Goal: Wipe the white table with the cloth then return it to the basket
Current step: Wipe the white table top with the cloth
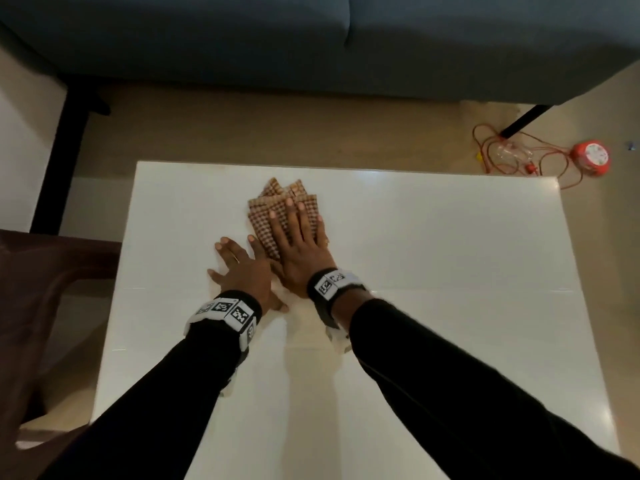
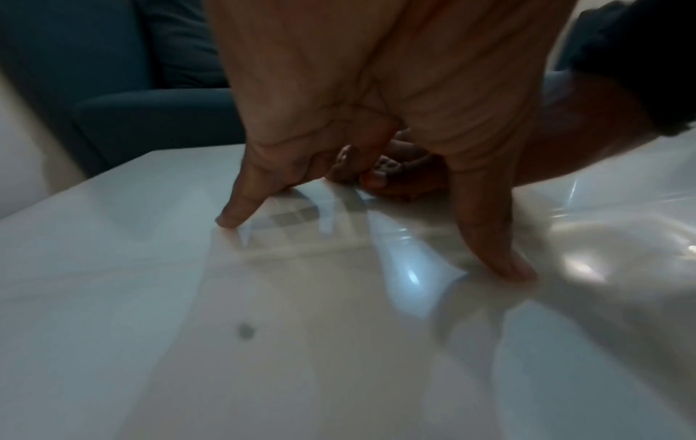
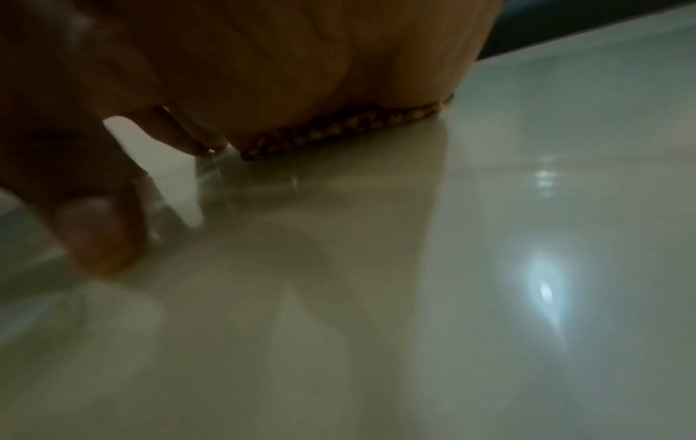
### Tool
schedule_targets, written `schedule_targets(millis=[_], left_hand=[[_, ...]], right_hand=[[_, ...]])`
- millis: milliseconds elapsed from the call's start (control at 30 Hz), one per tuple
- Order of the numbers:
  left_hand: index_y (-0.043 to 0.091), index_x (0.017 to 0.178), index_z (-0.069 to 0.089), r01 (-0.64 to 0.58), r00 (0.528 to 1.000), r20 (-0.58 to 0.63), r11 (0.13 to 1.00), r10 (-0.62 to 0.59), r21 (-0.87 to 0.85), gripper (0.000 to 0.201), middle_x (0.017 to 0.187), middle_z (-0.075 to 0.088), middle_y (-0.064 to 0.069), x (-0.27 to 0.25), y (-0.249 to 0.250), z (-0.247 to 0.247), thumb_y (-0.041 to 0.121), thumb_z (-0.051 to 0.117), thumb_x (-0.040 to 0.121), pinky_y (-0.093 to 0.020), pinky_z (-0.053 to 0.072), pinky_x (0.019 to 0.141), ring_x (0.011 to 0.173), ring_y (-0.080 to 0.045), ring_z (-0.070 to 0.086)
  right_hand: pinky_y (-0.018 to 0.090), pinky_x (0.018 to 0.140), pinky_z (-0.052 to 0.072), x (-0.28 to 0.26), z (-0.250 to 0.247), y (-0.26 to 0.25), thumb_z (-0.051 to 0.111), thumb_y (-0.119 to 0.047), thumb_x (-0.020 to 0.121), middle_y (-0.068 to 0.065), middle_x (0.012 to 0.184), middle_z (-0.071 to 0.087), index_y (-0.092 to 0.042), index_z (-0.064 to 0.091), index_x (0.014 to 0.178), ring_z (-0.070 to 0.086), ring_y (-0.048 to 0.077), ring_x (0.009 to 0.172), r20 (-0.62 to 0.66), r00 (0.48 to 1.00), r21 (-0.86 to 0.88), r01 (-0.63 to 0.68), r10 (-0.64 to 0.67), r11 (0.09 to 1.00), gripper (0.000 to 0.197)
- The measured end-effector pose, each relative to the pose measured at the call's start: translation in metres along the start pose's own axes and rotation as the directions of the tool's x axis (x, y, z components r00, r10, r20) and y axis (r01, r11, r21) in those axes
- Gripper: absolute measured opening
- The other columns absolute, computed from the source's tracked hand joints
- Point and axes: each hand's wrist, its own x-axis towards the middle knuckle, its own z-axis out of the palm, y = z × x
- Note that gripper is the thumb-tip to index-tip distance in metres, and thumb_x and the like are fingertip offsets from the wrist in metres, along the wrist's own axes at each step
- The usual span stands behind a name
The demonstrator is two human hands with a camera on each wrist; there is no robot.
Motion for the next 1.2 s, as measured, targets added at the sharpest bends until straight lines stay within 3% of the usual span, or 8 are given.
schedule_targets(millis=[100, 267, 567, 767, 867, 1000, 1100, 1200], left_hand=[[0.004, 0.156, -0.021, 0.049, 0.998, 0.031, 0.998, -0.05, 0.049, 0.165, 0.157, -0.025, -0.041, -0.002, 0.006, -0.003, 0.059, 0.094, 0.052, -0.074, 0.021, 0.115, 0.15, -0.054, -0.019], [0.003, 0.156, -0.022, 0.134, 0.99, 0.035, 0.99, -0.136, 0.052, 0.17, 0.156, -0.025, -0.042, 0.002, 0.022, -0.008, 0.052, 0.099, 0.046, -0.073, 0.024, 0.115, 0.15, -0.054, -0.018], [0.005, 0.157, -0.014, 0.131, 0.991, -0.011, 0.991, -0.131, 0.026, 0.17, 0.157, -0.02, -0.042, -0.003, 0.022, -0.008, 0.046, 0.103, 0.04, -0.075, 0.028, 0.111, 0.151, -0.053, -0.015], [0.003, 0.158, -0.013, 0.133, 0.991, -0.033, 0.99, -0.131, 0.05, 0.169, 0.156, -0.016, -0.045, -0.006, 0.029, -0.011, 0.041, 0.103, 0.042, -0.071, 0.026, 0.114, 0.15, -0.056, -0.012], [0.004, 0.158, -0.014, 0.127, 0.992, -0.034, 0.991, -0.125, 0.048, 0.169, 0.157, -0.014, -0.044, -0.01, 0.03, -0.015, 0.042, 0.103, 0.043, -0.067, 0.023, 0.118, 0.151, -0.056, -0.01], [0.022, 0.161, -0.017, -0.027, 0.999, -0.028, 0.996, 0.03, 0.089, 0.156, 0.163, -0.017, -0.035, -0.021, 0.044, -0.009, 0.028, 0.1, 0.058, -0.06, 0.022, 0.123, 0.153, -0.052, -0.009], [0.043, 0.156, -0.016, -0.233, 0.972, -0.011, 0.972, 0.234, 0.041, 0.15, 0.167, -0.022, -0.021, -0.032, 0.074, 0.005, 0.019, 0.098, 0.062, -0.059, 0.023, 0.123, 0.155, -0.043, -0.015], [0.048, 0.158, -0.01, -0.268, 0.963, 0.0, 0.963, 0.269, 0.021, 0.151, 0.165, -0.028, -0.02, -0.036, 0.108, 0.022, 0.032, 0.1, 0.056, -0.065, 0.01, 0.123, 0.152, -0.043, -0.024]], right_hand=[[0.06, 0.127, -0.002, 0.002, -0.016, 0.045, 0.023, -0.064, 0.102, 0.012, 0.172, -0.017, -0.02, -0.007, 0.165, -0.013, 0.033, 0.159, 0.007, 1.0, -0.018, 0.028, -0.028, 0.999, 0.082], [0.055, 0.127, -0.005, -0.034, -0.041, 0.172, 0.026, -0.064, 0.102, 0.011, 0.172, -0.015, -0.021, -0.006, 0.165, -0.012, 0.031, 0.16, -0.068, 0.967, 0.067, -0.24, 0.244, 0.969, 0.083], [0.057, 0.127, -0.005, -0.106, -0.081, 0.368, 0.023, -0.07, 0.098, 0.009, 0.172, -0.02, -0.023, -0.011, 0.164, -0.016, 0.03, 0.159, -0.045, 0.795, 0.178, -0.589, 0.604, 0.788, 0.088], [0.065, 0.125, 0.002, -0.132, -0.044, 0.314, 0.023, -0.064, 0.098, 0.023, 0.171, -0.006, -0.014, 0.005, 0.166, -0.005, 0.045, 0.158, -0.114, 0.787, 0.194, -0.582, 0.607, 0.79, 0.086], [0.067, 0.124, 0.004, -0.13, -0.018, 0.216, 0.032, -0.056, 0.098, 0.027, 0.169, 0.008, -0.01, 0.015, 0.164, 0.006, 0.05, 0.156, -0.198, 0.912, 0.113, -0.343, 0.36, 0.932, 0.083], [0.061, 0.126, 0.003, -0.158, 0.028, 0.095, 0.037, -0.06, 0.101, 0.018, 0.172, -0.005, -0.014, 0.009, 0.166, -0.005, 0.038, 0.159, -0.094, 0.995, 0.012, -0.028, 0.029, 1.0, 0.084], [0.058, 0.127, 0.006, -0.168, 0.027, 0.124, 0.032, -0.061, 0.102, 0.013, 0.174, -0.002, -0.019, 0.008, 0.166, -0.003, 0.032, 0.161, -0.087, 0.996, -0.037, 0.024, -0.028, 0.999, 0.081], [0.059, 0.126, 0.01, -0.182, 0.007, 0.217, 0.026, -0.061, 0.101, 0.012, 0.173, 0.001, -0.018, 0.013, 0.166, 0.003, 0.033, 0.16, -0.14, 0.969, 0.078, -0.196, 0.206, 0.977, 0.079]])
